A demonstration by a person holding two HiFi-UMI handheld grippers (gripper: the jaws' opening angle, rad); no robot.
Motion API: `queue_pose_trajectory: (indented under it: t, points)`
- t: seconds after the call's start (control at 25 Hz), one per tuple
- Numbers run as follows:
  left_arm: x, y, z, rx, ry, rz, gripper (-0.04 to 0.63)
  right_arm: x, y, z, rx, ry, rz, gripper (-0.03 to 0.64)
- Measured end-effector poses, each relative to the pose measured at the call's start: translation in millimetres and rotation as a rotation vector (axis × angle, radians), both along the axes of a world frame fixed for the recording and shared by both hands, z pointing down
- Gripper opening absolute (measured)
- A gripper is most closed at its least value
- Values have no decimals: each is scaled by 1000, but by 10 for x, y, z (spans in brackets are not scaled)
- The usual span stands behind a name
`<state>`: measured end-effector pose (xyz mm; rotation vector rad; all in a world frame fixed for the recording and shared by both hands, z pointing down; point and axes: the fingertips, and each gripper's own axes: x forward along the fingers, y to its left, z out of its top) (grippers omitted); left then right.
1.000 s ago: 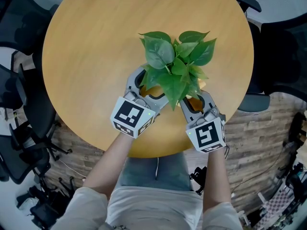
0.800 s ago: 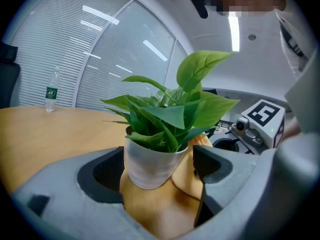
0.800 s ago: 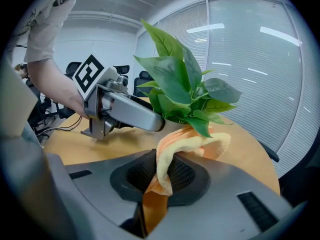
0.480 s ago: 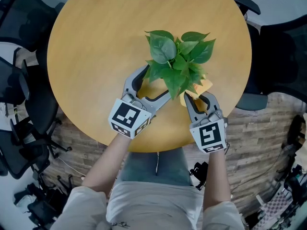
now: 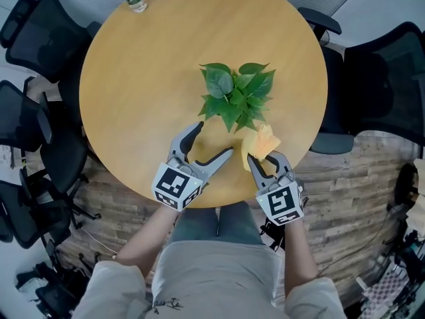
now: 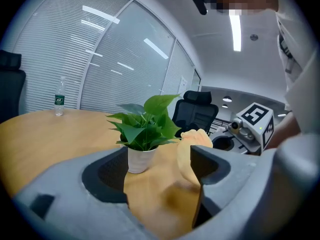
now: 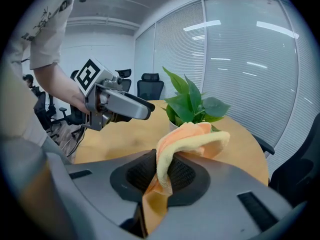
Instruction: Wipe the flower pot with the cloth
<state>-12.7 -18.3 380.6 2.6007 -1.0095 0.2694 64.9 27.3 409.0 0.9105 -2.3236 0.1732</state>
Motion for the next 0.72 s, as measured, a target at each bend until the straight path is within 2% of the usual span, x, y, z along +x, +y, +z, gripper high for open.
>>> queue_pose_trajectory:
  t: [0.12,0.28,0.48,0.72]
  points:
    - [0,151,-154,4,-2,10,363,-36,138,-166,0,-32,-17,52]
    - [14,264,-320,5,-20,18,322,-16,226,-392,-17,-103,24,52]
    - [-63,298,-604,44,-32,-6,248,-67,210,-725,12,-158,73,52]
    - [-44,467,-954,85,-39,-7,114,-61,214,-1079,41,-180,106,52]
